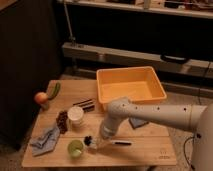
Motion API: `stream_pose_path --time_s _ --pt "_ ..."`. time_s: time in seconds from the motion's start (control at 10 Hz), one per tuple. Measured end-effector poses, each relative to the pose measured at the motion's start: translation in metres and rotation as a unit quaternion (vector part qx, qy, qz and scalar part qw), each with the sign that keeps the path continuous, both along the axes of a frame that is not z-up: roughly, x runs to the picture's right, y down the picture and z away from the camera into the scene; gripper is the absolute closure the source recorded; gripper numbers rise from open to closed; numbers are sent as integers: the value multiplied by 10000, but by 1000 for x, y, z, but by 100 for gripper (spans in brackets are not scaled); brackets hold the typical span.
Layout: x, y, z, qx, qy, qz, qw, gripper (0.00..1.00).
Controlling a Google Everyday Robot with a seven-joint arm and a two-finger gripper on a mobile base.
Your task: Place brush in table surface
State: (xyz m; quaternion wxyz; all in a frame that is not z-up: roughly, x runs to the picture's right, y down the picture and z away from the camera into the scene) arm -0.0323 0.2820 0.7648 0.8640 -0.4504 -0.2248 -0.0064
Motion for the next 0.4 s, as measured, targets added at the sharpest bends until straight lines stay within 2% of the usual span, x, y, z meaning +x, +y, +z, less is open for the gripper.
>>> stream_pose_path --time_s 0.2,0.4 --pt "0 -3 -2 -75 -63 70 9999 20" --pt "1 -4 -5 -384 -250 168 9988 20"
